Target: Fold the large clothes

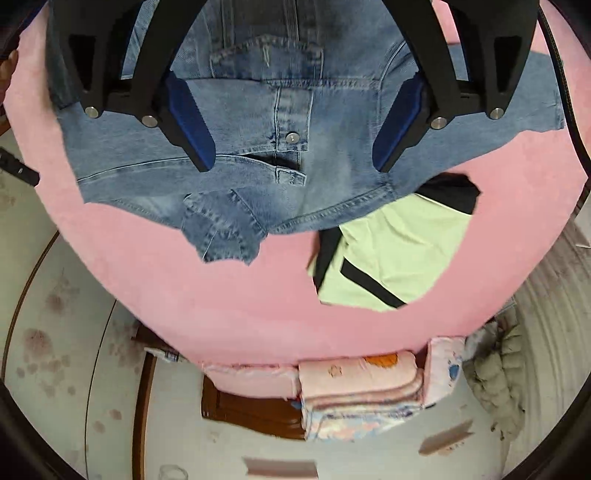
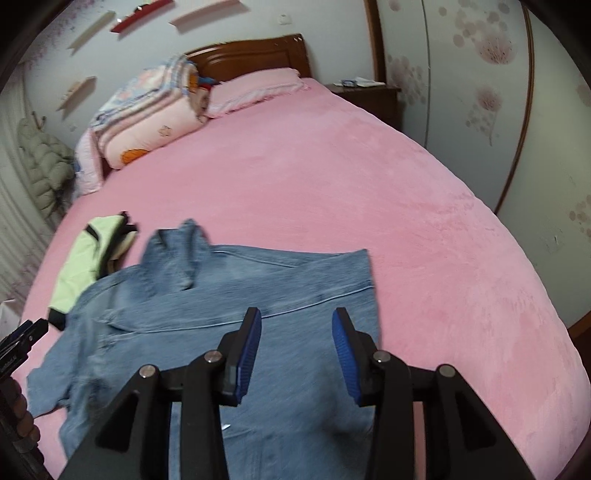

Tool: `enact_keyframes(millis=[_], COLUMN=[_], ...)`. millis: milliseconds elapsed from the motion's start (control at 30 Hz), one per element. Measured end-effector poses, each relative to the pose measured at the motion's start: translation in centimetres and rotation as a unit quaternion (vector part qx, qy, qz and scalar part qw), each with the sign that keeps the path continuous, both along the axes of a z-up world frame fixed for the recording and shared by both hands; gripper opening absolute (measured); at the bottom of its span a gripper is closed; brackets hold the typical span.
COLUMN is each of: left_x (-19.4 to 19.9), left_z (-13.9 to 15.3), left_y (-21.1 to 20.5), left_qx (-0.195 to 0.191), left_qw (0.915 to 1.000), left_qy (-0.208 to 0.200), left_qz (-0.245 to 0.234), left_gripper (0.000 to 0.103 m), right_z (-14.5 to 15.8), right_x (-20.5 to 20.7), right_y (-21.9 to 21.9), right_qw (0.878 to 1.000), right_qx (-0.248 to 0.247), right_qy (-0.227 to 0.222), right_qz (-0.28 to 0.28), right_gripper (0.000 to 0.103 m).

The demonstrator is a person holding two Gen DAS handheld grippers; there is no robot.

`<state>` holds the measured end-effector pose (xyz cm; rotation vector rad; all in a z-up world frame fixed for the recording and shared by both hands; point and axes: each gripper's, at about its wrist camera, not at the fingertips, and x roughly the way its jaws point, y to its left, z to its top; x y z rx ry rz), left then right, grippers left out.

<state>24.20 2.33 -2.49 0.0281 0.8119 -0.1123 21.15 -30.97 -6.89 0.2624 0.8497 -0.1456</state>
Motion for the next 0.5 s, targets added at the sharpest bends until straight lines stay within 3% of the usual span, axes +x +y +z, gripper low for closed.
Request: enact_keyframes(millis=[233, 500], left_x=[-5.2, -9.9], left_z=[4.1, 6.7], left_y=[2.3, 4.7], left_qx=[-0.020, -0.013], left_qw=[0.9995, 0.9983], left_qy=[-0.023, -0.049], left_qz=[0.012, 0.029], left_gripper=[0.093, 0.095], right_z=[3.0, 4.8], right_x=[-3.6, -6.9], right_y=[3.7, 8.4], right_qw=[0.999, 0.997], right_qx=[0.009, 0.001], right_qy=[-0.022, -0.034], right_qz=[0.034, 0.073], right_gripper=[0.043, 0.048])
